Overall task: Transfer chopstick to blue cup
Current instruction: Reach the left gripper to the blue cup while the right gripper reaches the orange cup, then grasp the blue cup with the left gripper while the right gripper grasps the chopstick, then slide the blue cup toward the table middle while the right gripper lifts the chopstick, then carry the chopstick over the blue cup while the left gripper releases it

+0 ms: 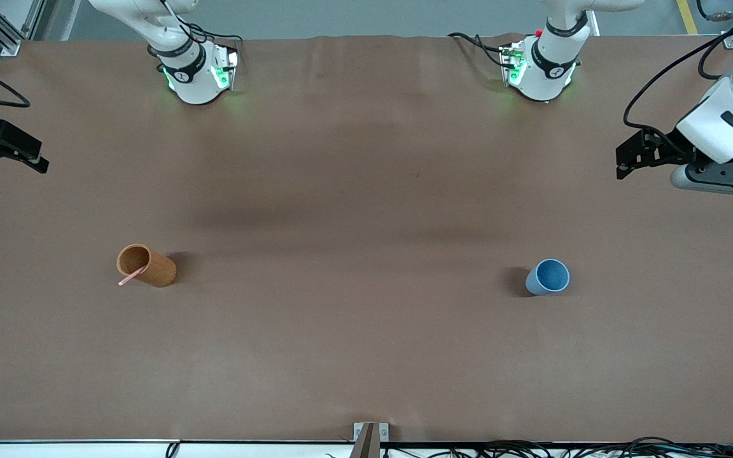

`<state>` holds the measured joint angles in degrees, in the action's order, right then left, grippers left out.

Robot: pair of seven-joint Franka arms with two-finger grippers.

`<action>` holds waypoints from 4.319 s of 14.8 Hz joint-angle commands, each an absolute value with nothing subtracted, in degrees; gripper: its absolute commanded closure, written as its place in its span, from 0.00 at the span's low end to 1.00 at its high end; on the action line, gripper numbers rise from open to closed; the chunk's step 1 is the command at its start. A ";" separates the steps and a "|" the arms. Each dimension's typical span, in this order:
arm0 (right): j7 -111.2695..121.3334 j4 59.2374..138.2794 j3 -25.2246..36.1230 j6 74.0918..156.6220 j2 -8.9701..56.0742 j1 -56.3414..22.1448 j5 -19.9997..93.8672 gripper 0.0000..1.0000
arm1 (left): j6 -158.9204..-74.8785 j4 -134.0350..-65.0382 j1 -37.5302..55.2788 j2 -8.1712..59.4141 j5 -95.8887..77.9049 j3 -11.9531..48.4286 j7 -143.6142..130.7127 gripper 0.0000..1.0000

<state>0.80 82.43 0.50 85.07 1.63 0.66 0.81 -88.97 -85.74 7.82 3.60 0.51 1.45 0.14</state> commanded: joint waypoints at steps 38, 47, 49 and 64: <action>-10.90 82.18 0.09 108.73 31.64 -0.62 -2.99 0.87 | -119.71 -91.50 9.13 27.86 1.31 15.01 -30.89 1.00; -10.02 81.83 0.18 102.93 23.05 -0.44 -3.16 0.97 | -120.50 -84.46 23.55 37.44 7.82 18.28 -58.97 1.00; -9.41 81.91 0.18 100.56 19.09 -0.35 -3.16 0.97 | -121.98 -84.55 24.86 38.93 8.61 18.28 -60.98 0.99; -28.00 82.44 -0.18 101.95 7.47 -22.74 -3.16 1.00 | -126.83 -84.81 25.76 41.49 12.92 18.54 -64.34 0.00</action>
<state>-22.13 80.89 -0.78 100.20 8.36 -18.32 -2.43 -127.20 -86.00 26.38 41.78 11.47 18.28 -63.82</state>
